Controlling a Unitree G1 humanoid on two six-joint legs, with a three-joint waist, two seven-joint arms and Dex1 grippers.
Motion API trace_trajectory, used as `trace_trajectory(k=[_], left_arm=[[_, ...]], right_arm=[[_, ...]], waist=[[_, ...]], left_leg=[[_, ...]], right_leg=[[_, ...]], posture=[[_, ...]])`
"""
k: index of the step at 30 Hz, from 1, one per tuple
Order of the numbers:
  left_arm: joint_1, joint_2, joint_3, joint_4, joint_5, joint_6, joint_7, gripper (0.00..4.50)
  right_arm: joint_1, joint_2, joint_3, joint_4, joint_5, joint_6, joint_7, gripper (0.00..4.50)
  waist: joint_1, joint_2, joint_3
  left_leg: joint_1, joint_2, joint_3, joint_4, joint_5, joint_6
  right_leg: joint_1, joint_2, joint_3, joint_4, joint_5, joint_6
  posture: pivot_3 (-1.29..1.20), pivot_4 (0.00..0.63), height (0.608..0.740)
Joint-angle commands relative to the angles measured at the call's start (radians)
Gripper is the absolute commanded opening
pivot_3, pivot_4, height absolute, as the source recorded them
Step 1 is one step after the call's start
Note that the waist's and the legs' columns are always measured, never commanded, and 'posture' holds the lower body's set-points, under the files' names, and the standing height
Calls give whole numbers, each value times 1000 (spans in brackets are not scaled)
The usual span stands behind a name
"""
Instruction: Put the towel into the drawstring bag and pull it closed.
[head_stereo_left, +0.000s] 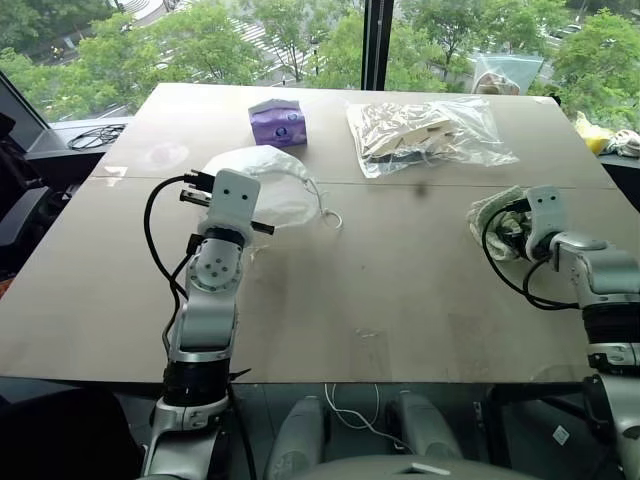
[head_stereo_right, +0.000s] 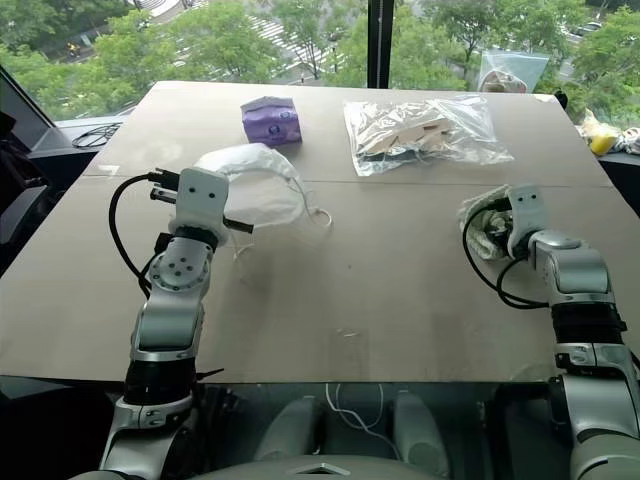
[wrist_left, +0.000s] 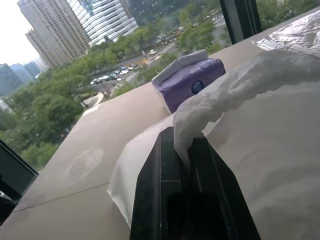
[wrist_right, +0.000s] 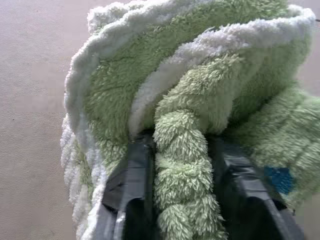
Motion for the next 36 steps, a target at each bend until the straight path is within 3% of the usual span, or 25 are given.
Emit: trace_trajectory(k=[1,9,14,15,19,23,27,36], left_arm=[[-27,3,11,-22,-12,-5,4,0],[-92,-10,24,-4,-78,39,-24,0],[-140,-42,32,3,-137,95,-37,0],[-151,-48,32,8,-148,107,-38,0],[-189,-73,33,35,-197,150,-49,0],[-218,-103,54,45,-257,205,-55,0],[-232,-137,63,15,-369,260,-115,0],[-246,-200,108,-83,-602,431,-156,0]], right_arm=[[76,11,15,67,-22,33,3,38],[11,83,-143,-75,92,-7,4,38],[-95,210,-307,-340,404,124,50,38],[-114,231,-319,-390,461,155,51,38],[-193,307,-354,-514,677,255,10,38],[-245,386,-361,-587,855,301,-76,38],[-219,402,-239,-679,930,355,-95,38],[-29,210,161,-674,552,188,-14,38]], waist=[[3,-1,-1],[9,1,1],[-19,20,14],[-19,23,16],[-3,24,16],[5,24,16],[7,24,16],[-3,24,16]], left_leg=[[2,0,0,0,0,0],[1,0,-2,-1,0,0],[-2,1,2,-3,0,0],[-9,1,2,-3,0,0],[-29,1,-3,-2,0,-1],[-34,-1,-2,-3,0,-1],[-36,-4,-3,-2,0,0],[-34,-4,-4,-2,1,-1]], right_leg=[[2,0,0,-1,-1,1],[2,0,-2,-1,-1,1],[-4,1,2,1,-1,2],[-12,1,3,4,0,0],[-31,2,-1,7,2,-3],[-35,-2,-1,4,2,-3],[-36,-4,-2,3,2,-2],[-34,-4,-4,5,2,-2]], posture=[[0,150,740],[0,150,740],[0,150,740],[0,150,740],[0,150,740],[0,150,740],[0,150,740],[0,150,740]])
